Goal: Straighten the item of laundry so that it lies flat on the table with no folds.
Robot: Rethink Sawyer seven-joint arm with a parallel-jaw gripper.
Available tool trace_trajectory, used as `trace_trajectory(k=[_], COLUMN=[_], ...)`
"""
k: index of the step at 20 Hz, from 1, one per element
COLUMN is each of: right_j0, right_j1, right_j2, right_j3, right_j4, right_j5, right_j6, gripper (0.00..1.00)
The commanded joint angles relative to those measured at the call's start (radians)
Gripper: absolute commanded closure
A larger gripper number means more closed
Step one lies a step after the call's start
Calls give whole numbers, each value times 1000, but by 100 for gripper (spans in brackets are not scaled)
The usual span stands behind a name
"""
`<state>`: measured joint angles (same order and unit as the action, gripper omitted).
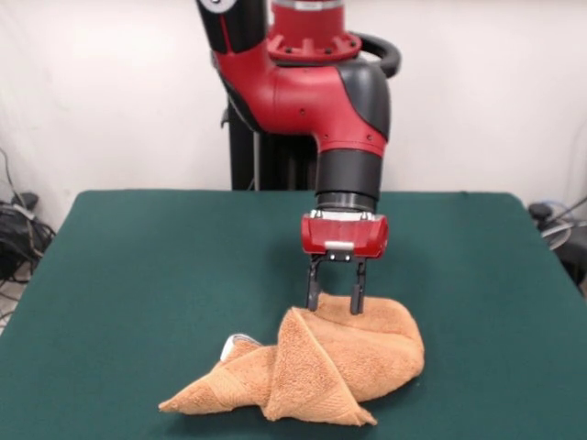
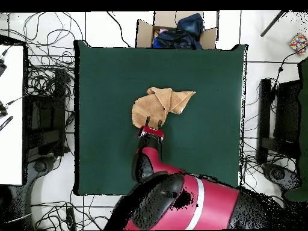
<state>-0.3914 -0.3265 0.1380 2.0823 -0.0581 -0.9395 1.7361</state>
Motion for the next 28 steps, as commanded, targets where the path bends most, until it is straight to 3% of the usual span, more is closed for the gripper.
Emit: trace_trajectory(k=[1,16,28], right_j0=[38,-36,-31], right_j1=[4,-40,-98], right_j2=[-24,2,16], right_j3=[-136,-147,-67], right_j4=[90,-18,37], right_j5=[-4,192,305], right_j6=[165,143,185], gripper=[0,0,0])
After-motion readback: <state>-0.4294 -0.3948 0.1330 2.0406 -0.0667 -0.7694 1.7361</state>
